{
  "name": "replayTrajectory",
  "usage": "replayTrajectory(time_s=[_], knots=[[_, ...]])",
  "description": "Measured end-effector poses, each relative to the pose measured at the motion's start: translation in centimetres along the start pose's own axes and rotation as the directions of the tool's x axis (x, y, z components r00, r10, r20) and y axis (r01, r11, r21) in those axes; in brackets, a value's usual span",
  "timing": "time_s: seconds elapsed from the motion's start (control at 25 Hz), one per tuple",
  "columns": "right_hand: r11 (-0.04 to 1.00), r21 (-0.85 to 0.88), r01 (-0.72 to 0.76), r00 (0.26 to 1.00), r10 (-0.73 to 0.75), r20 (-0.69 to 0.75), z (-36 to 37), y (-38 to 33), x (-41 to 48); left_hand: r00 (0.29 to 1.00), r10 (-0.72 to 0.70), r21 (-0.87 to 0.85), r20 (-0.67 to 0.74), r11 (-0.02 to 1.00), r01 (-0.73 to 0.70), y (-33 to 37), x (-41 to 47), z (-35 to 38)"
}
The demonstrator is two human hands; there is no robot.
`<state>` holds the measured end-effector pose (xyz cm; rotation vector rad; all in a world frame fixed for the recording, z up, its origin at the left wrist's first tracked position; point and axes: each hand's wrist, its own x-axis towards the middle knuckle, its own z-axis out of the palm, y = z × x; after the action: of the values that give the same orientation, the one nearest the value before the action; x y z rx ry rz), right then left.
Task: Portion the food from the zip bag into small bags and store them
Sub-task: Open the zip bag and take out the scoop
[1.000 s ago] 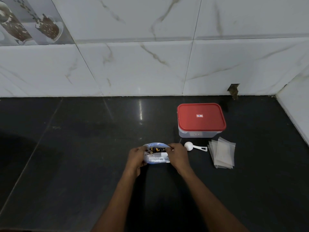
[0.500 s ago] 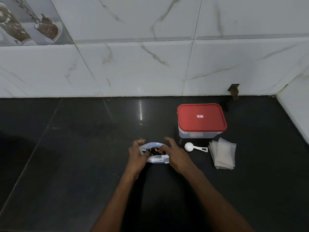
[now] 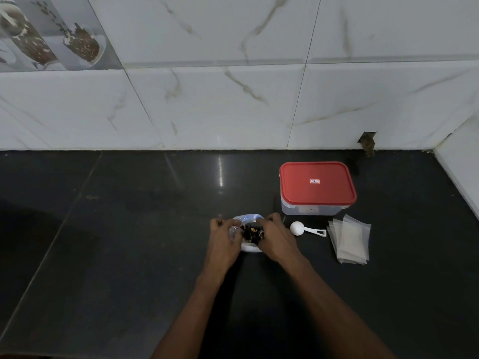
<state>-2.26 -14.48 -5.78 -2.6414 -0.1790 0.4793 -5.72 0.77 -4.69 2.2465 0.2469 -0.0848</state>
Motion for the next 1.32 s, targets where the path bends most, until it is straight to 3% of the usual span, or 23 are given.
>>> replayTrajectory(time_s=[0.12,0.36,0.56,0.64,0.84,1.04,1.12,1.24,1.32], knots=[[0.999,-0.036,-0.006,1.000,0.007,0.012,0.2,-0.2,0.0,0.996,-0.081,0.002,-0.042,0.997,0.081,-0.1,0.7,0.7],[0.998,-0.021,-0.059,0.997,0.060,0.054,1.1,-0.1,-0.1,0.997,-0.054,0.180,0.055,0.983,0.043,-0.9,0.1,1.9],[0.998,0.054,0.015,0.997,-0.019,0.076,0.8,0.4,0.1,0.964,-0.247,-0.115,0.097,0.960,0.257,-1.5,2.0,-0.1],[0.997,0.068,0.020,0.998,-0.024,0.057,0.9,0.2,-0.2,0.968,-0.247,-0.122,0.039,0.960,0.250,-0.8,2.0,-0.3],[0.996,0.090,-0.006,1.000,0.005,0.014,1.7,-0.3,-0.5,0.998,-0.063,0.025,0.008,0.998,0.063,0.6,0.5,1.1],[0.994,0.103,-0.024,0.999,0.020,0.042,1.2,-0.5,-0.8,0.981,-0.192,-0.135,-0.021,0.973,0.188,-0.7,1.0,0.5],[0.989,0.146,-0.025,0.999,0.021,0.031,0.9,-0.7,-0.9,0.965,-0.241,-0.161,-0.102,0.961,0.223,-0.6,0.9,0.6],[0.978,0.204,-0.049,0.999,0.050,0.000,0.4,-1.0,-1.0,0.959,-0.187,0.016,-0.215,0.981,0.195,-0.3,0.2,1.3],[0.975,0.209,-0.082,0.996,0.088,-0.020,0.7,-1.3,-0.8,0.979,-0.087,0.191,-0.185,0.974,0.123,-0.6,0.0,1.9]])
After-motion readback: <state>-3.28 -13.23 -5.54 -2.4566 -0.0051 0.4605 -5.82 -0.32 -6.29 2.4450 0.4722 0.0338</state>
